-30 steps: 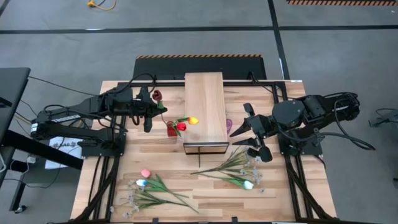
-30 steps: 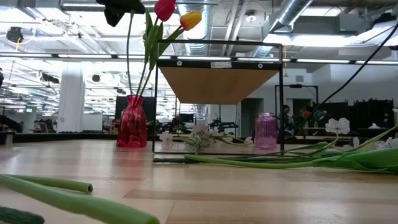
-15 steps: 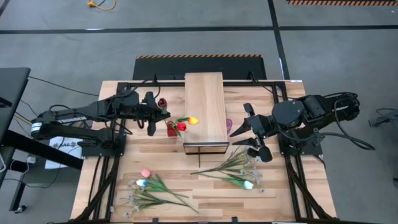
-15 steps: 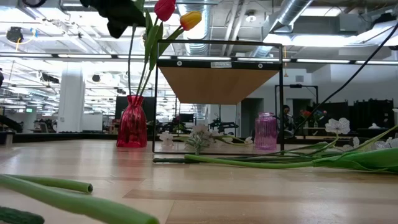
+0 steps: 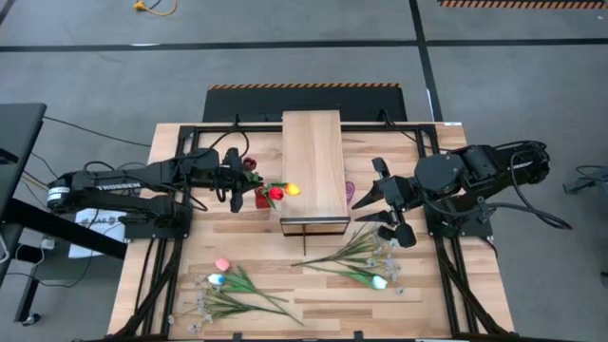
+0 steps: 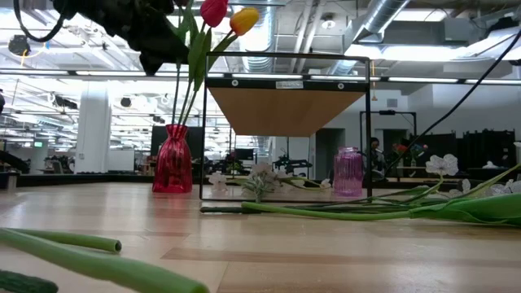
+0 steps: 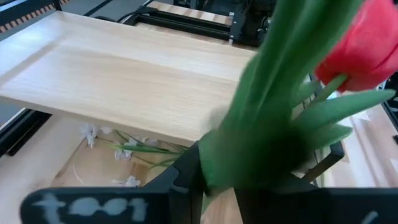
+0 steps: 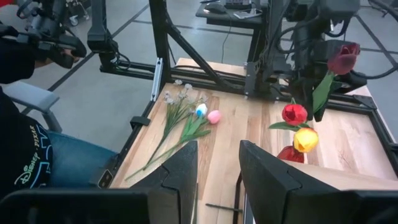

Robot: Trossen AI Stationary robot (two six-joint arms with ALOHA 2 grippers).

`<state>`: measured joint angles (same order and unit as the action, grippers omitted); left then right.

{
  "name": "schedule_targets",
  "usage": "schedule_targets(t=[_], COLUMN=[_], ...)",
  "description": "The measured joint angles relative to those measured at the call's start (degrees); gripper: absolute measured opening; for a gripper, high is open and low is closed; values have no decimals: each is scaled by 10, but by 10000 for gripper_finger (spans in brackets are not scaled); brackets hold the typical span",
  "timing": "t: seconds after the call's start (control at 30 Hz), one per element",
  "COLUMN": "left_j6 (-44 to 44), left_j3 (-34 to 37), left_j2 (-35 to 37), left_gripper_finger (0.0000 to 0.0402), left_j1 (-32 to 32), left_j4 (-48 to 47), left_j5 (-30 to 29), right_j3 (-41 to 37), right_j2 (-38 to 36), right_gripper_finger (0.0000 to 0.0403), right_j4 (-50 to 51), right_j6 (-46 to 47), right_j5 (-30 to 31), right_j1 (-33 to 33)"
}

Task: Pick and place flowers into a vace then onto a shelf
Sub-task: Put the dark red tulip into the red flower vase, then put the light blue tulip into the purple flower vase

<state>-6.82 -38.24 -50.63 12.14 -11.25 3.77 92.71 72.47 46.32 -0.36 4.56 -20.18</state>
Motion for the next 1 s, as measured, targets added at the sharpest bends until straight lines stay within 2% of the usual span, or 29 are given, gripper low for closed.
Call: schedule_targets(t=[0.17,0.47,0.73,1.0], left_j6=[6,6,6,-10], left_j3=[1,1,-54,-125], left_j2=[0,0,3,62], left_gripper_finger=[81,141,158,155], left_j1=[0,0,0,0], left_j4=[1,-45,-175,-317], left_j5=[-2,-30,-34,-103], right_j3=[0,0,0,0], right_j2=[0,0,0,0], right_gripper_finger=[113,113,113,113], right_j4=[0,5,47,99], right_j6=[0,0,0,25], right_j5=[0,0,28,46], right_j1=[0,0,11,42])
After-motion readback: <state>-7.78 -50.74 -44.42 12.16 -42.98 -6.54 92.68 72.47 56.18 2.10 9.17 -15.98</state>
